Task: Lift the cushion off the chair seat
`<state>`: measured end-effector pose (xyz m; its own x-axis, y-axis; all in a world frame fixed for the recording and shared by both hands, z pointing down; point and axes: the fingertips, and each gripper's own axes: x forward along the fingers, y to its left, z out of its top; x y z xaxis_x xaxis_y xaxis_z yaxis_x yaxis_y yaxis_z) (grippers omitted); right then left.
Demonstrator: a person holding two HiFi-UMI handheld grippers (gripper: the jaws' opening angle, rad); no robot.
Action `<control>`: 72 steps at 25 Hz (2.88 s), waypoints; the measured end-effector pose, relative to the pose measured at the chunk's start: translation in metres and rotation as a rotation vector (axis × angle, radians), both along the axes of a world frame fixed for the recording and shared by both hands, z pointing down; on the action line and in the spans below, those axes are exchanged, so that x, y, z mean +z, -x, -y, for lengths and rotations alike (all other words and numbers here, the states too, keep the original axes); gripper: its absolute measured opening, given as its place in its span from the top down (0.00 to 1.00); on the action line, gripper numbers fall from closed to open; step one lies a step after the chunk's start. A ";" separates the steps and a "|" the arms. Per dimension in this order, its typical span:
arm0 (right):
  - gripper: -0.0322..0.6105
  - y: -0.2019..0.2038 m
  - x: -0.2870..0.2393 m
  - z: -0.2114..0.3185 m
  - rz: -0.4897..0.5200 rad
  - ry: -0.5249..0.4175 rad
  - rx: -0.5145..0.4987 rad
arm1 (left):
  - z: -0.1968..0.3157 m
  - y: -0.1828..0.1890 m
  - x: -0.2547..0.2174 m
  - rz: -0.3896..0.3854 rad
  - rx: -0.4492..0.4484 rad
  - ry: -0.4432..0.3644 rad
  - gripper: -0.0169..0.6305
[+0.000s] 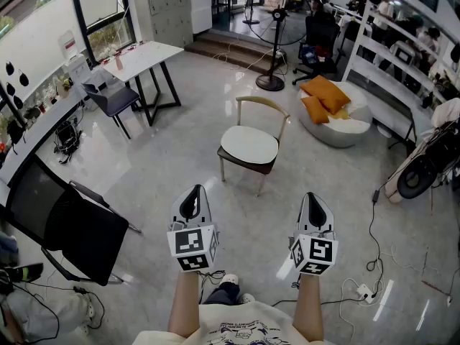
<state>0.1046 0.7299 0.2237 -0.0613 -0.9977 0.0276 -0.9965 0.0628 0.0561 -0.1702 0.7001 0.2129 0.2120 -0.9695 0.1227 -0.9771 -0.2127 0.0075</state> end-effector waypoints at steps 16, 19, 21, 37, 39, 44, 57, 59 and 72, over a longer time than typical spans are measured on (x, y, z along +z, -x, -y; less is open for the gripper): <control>0.93 0.028 0.011 0.031 -0.010 0.018 0.006 | 0.032 0.030 0.011 -0.004 0.002 0.011 0.95; 0.93 0.031 0.016 0.042 -0.004 0.013 0.023 | 0.045 0.036 0.017 -0.005 0.005 0.011 0.95; 0.93 0.034 0.018 0.050 0.004 0.009 0.036 | 0.055 0.041 0.019 -0.004 0.006 0.014 0.95; 0.66 0.063 0.044 0.126 0.030 0.063 0.030 | 0.140 0.074 0.045 -0.025 0.015 0.047 0.78; 0.65 0.063 0.047 0.141 0.026 0.064 0.028 | 0.155 0.073 0.048 -0.030 0.021 0.045 0.71; 0.62 0.064 0.056 0.188 0.030 0.086 0.006 | 0.198 0.070 0.056 -0.042 0.025 0.062 0.60; 0.58 0.018 0.058 0.406 0.023 0.094 -0.066 | 0.395 0.031 0.061 -0.047 -0.048 0.073 0.58; 0.57 0.006 0.053 0.448 0.018 0.087 -0.074 | 0.434 0.023 0.058 -0.047 -0.064 0.067 0.58; 0.57 -0.052 0.070 0.642 0.026 0.111 -0.085 | 0.614 -0.024 0.076 -0.036 -0.090 0.094 0.58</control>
<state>0.1565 0.0878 0.2937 -0.1476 -0.9797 0.1353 -0.9883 0.1515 0.0184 -0.1461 0.0861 0.2892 0.1302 -0.9694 0.2080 -0.9910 -0.1204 0.0592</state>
